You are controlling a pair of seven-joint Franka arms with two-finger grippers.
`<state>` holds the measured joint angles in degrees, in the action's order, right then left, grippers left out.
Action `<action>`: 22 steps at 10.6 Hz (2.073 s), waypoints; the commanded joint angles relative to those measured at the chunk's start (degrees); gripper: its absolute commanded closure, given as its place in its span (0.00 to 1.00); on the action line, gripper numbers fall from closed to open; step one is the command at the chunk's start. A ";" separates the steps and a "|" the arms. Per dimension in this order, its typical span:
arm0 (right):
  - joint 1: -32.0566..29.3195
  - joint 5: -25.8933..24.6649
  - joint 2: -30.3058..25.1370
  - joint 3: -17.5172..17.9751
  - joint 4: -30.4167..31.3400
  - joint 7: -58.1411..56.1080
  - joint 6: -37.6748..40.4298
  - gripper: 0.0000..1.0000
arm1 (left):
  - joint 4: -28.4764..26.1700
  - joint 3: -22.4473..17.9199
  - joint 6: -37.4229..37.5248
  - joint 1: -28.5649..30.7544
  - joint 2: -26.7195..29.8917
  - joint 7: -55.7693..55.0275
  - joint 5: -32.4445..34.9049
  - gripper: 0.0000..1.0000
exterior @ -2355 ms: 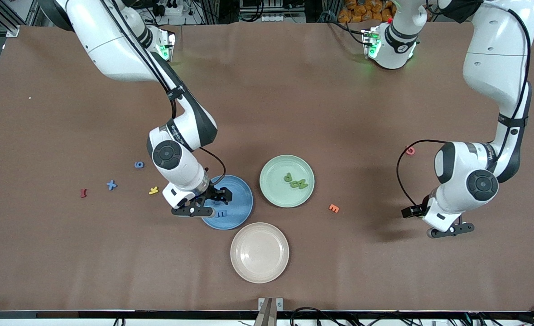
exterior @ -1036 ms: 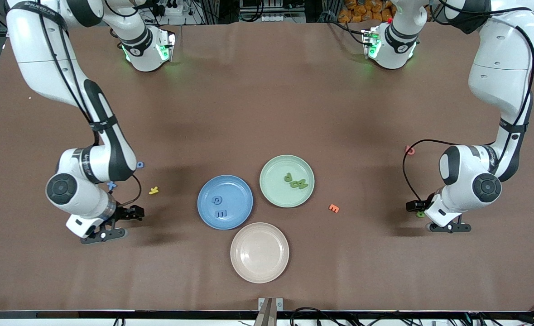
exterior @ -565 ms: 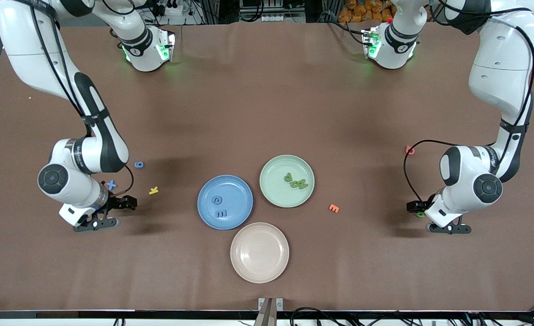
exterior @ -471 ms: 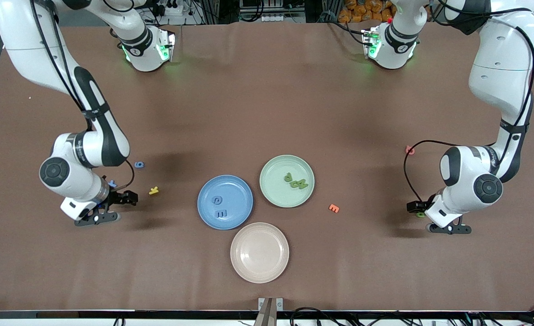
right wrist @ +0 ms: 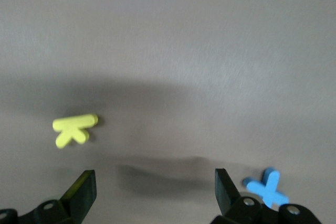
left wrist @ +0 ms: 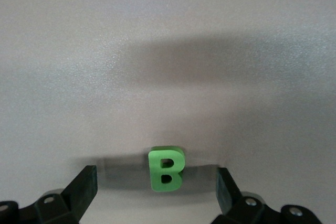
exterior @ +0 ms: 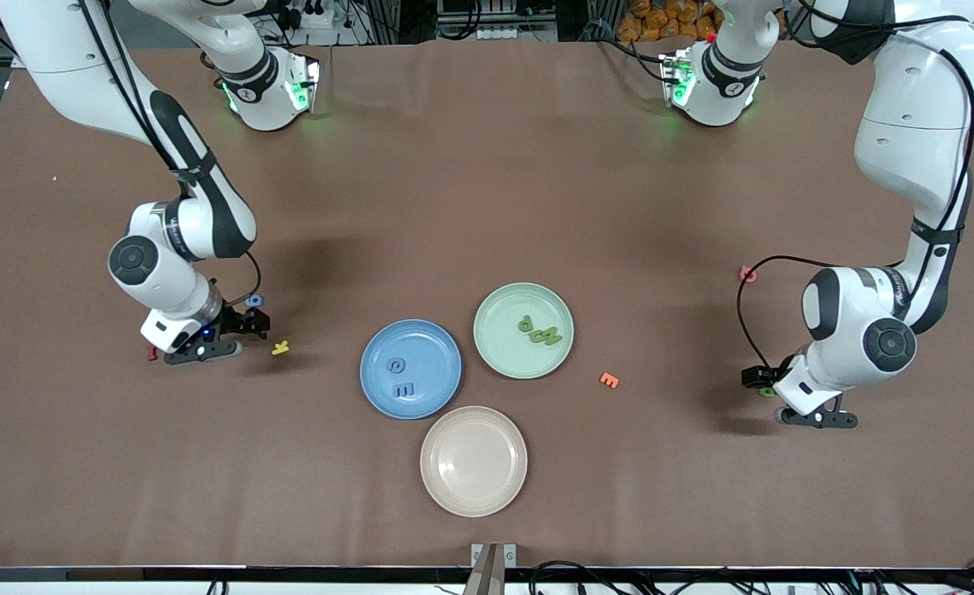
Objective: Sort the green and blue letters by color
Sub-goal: 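Close the left gripper on green B while the right gripper lowers to blue 9, then lift green B with the left gripper while the right gripper grasps blue 9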
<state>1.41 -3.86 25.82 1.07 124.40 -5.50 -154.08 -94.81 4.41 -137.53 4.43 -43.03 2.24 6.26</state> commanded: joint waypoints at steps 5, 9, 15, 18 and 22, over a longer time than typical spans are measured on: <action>-0.62 -0.89 -6.92 0.69 9.71 0.14 -1.74 0.00 | 1.47 0.07 0.77 -0.04 -0.65 -0.21 -0.28 0.99; -0.62 -0.89 -7.63 0.69 12.79 0.31 -5.18 0.00 | 1.47 0.07 0.77 -0.39 -0.30 -0.66 -0.19 1.00; -0.62 -0.80 -8.77 0.69 15.86 0.58 -6.93 0.00 | 1.82 0.42 0.77 -1.09 0.93 -4.42 -0.19 1.00; -0.62 -0.80 -8.77 0.69 15.87 0.58 -7.19 0.00 | 3.05 1.12 1.38 -4.77 1.02 -14.07 -0.28 1.00; -0.53 -0.80 -8.42 0.86 17.18 0.67 -9.90 0.03 | 4.81 1.30 6.12 -10.83 2.16 -26.64 -0.37 1.00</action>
<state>1.42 -3.86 19.49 1.40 138.05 -5.48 -161.08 -90.13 6.10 -134.14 -3.86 -42.87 -18.52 6.22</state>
